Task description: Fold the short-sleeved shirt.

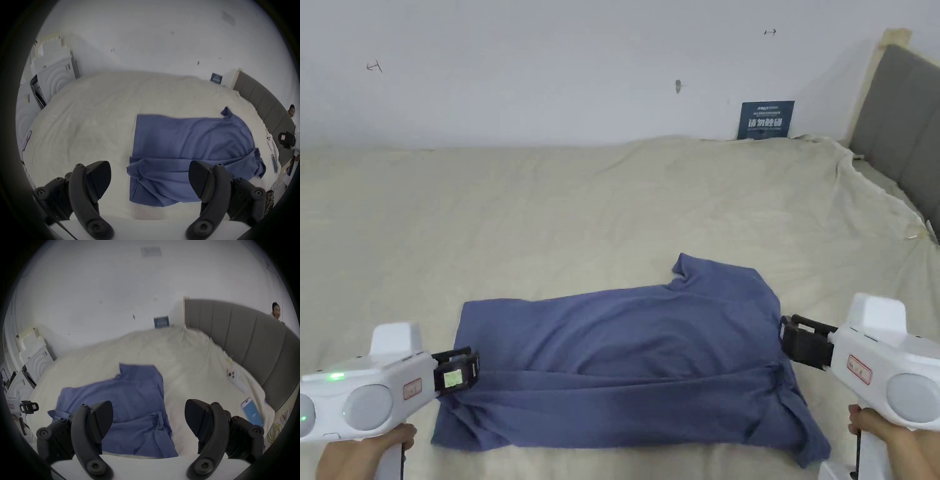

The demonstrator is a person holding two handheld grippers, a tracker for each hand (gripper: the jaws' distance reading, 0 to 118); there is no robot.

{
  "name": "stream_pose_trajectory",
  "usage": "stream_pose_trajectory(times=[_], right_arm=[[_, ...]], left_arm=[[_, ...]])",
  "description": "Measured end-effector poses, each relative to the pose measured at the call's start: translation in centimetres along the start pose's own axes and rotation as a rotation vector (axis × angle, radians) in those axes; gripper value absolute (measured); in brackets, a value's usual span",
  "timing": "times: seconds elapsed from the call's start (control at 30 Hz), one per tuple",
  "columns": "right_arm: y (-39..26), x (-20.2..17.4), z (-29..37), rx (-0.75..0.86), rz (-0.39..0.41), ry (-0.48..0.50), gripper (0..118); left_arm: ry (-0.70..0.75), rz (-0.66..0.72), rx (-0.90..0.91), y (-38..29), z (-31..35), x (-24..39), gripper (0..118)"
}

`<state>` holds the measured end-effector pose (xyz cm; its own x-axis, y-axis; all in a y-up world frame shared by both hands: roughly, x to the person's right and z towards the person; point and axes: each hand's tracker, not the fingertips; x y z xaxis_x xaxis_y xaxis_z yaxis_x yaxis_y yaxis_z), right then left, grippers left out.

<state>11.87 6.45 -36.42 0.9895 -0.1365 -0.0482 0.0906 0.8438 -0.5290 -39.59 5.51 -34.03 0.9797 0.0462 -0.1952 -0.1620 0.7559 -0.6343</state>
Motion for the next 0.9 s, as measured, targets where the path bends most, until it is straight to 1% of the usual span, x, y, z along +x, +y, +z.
stream_pose_trajectory(times=[0.07,0.17,0.23,0.3,0.33,0.37,0.43,0.47,0.5,0.53,0.57,0.63,0.77,0.9], right_arm=[[0.5,-0.5,3.2,0.06,0.025,0.007,94],[0.1,-1.2,6.5,0.123,0.04,0.01,94],[-0.1,-1.6,8.5,0.151,0.044,0.003,91],[-0.8,-1.9,9.8,0.173,0.053,-0.002,88],[-1.0,-1.8,10.2,0.185,0.061,-0.006,88],[-1.3,-1.9,10.7,0.194,0.069,-0.006,86],[-1.9,-2.1,11.6,0.211,0.088,-0.003,69],[-2.1,-2.1,11.7,0.218,0.1,-0.006,54],[-2.3,-2.2,11.9,0.223,0.11,-0.007,29],[-2.5,-2.2,12.1,0.228,0.122,-0.013,7],[-2.8,-2.1,12.2,0.239,0.124,-0.011,0],[-2.8,-2.1,12.2,0.239,0.128,0.009,0],[-2.6,-2.1,11.7,0.233,0.143,0.008,0],[-2.4,-2.1,10.9,0.218,0.125,0.02,0]], left_arm=[[-0.001,-0.004,0.045,-0.1,2.2,0.4,102],[0.01,-0.006,0.112,-0.9,4.8,1.0,101],[0.022,-0.008,0.156,-1.7,6.3,1.4,90],[0.028,-0.013,0.195,-2.5,6.8,1.1,75],[0.031,-0.008,0.216,-3.0,7.4,1.2,75],[0.032,-0.003,0.23,-3.4,7.8,1.3,72],[0.015,0.015,0.258,-4.2,7.7,0.6,51],[0.002,0.022,0.27,-4.7,8.1,0.6,40],[-0.006,0.025,0.278,-5.0,8.2,0.6,20],[-0.005,0.03,0.282,-5.3,9.4,1.4,7],[-0.005,0.037,0.29,-5.7,9.7,1.5,0],[-0.032,0.043,0.284,-6.0,9.8,1.3,0],[-0.041,0.058,0.235,-6.2,8.3,0.7,0],[-0.026,0.032,0.144,-5.6,5.6,0.0,0]])
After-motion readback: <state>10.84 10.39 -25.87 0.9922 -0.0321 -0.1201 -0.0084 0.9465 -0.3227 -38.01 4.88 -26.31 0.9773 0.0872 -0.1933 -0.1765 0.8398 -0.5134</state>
